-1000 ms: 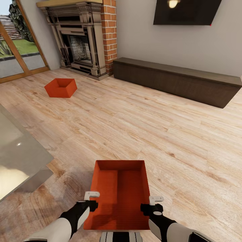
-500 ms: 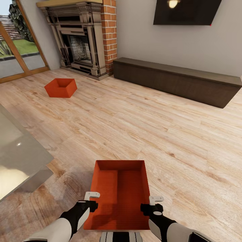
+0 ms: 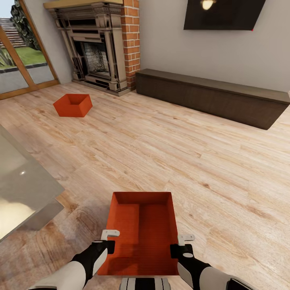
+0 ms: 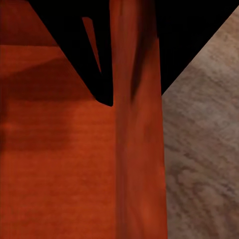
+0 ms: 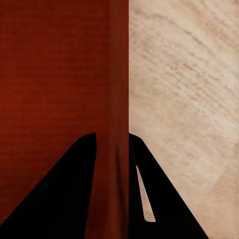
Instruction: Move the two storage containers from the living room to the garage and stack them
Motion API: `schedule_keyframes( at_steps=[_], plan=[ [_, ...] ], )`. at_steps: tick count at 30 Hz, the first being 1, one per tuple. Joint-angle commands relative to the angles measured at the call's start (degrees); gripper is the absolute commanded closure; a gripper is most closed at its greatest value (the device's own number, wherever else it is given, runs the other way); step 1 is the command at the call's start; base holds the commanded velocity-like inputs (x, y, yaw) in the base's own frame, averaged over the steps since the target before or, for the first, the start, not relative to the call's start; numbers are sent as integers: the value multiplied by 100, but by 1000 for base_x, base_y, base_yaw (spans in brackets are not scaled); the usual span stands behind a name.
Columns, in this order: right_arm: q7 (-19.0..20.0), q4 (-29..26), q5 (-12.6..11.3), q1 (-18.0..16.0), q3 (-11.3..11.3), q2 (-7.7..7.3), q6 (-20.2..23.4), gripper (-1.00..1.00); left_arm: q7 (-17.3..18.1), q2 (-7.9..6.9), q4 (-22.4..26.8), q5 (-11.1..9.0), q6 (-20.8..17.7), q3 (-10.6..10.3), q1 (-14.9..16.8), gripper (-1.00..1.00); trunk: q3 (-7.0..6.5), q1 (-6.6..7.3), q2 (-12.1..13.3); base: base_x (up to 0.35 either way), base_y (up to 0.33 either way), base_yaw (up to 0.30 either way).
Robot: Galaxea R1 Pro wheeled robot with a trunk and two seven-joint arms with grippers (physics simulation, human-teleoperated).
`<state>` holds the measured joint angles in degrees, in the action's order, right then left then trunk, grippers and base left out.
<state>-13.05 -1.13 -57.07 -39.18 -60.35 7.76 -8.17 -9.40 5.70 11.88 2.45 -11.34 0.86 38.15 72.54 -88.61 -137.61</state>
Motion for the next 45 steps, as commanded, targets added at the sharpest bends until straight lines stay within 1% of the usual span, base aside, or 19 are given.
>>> schedule_keyframes(
  at_steps=[1, 14, 45],
  plan=[
    [-48, 60, -85, -2, 6, -3, -35, 100, -44, -1, 16, 168, -52, 11, -1, 100, 3, 1, -1, 0, 0, 0],
    [-48, 60, -85, -3, 6, -9, -34, 100, -44, 27, 25, 164, -48, 17, -1, 100, 3, 1, -1, 0, 0, 0],
    [-39, 51, -82, -11, -8, -18, -80, 100, -44, 19, 16, 150, -61, 20, -1, 100, -553, 682, 1242, 0, 0, 0]
  ],
)
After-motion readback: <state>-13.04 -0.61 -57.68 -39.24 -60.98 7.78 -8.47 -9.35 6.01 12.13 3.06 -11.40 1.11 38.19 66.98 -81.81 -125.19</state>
